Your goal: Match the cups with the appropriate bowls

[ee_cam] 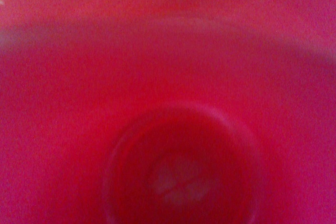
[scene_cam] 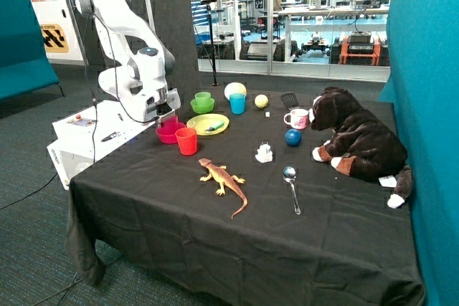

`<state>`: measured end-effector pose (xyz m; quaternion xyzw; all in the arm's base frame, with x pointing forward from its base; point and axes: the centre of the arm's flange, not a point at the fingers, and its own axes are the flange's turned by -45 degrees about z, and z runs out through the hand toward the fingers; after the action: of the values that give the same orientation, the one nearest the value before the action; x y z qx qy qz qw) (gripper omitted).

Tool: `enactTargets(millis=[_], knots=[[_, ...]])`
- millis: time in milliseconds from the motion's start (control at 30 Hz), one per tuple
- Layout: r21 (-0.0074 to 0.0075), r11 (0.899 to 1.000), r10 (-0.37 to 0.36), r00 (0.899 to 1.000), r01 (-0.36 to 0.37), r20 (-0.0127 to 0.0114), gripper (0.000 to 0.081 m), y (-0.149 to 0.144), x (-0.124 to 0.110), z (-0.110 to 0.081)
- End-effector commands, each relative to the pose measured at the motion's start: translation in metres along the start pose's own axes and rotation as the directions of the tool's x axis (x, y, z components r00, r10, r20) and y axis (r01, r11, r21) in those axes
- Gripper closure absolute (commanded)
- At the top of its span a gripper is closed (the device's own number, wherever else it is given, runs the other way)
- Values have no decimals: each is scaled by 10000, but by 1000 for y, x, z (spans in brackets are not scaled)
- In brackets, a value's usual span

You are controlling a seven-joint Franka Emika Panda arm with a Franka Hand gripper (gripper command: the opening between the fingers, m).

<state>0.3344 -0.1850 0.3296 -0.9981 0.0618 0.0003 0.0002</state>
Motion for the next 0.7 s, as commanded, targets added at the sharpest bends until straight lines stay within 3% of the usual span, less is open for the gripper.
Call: enactTargets(millis=[0, 667], knots=[[-3, 10000, 26, 10000, -26, -7, 392, 3, -5, -2], [-3, 10000, -90, 10000, 90, -7, 336, 0, 3, -9]])
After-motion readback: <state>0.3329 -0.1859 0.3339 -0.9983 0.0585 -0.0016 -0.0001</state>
